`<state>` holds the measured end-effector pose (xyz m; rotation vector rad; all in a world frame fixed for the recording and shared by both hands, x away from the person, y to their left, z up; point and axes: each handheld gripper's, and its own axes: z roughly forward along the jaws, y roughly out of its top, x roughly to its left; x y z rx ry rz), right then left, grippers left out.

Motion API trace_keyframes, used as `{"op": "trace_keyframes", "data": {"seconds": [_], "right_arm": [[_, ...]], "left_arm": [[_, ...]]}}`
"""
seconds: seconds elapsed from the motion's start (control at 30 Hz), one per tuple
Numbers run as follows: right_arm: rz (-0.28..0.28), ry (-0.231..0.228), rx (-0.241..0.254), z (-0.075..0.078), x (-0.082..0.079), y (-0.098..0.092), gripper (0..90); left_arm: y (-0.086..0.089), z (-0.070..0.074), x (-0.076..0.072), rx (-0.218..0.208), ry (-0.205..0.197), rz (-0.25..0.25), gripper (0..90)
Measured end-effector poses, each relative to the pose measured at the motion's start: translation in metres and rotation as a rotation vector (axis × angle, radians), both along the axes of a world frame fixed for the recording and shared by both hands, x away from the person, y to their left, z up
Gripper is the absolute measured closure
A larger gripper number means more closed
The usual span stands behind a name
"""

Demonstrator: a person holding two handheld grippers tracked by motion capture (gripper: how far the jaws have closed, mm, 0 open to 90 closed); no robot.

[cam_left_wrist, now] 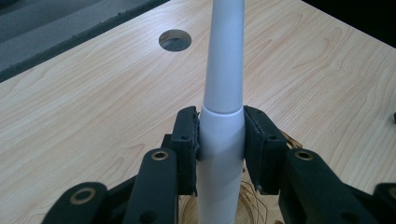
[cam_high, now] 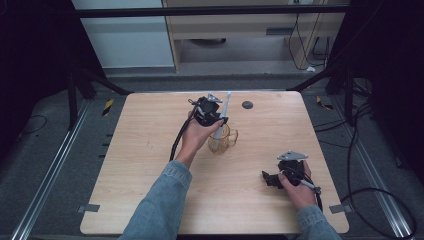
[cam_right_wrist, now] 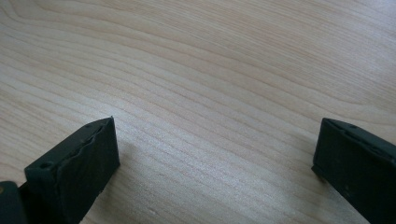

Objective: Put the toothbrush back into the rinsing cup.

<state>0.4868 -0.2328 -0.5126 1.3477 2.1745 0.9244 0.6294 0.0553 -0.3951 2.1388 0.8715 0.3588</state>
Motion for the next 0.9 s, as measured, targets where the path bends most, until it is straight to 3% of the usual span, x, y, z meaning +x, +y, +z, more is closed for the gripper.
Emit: {"op": "trace_keyframes", "data": {"seconds": [0.4, 0.9], "right_arm": [[-0.001, 0.001, 0.001, 0.0, 0.0, 0.0, 0.4], [0.0, 0.001, 0.001, 0.0, 0.0, 0.0, 0.3]], "left_arm": [[-0.001, 0.004, -0.004, -0.007, -0.019, -0.005, 64.5], [0.001, 0.012, -0.011, -0.016, -0.058, -0.009, 54.8]]}}
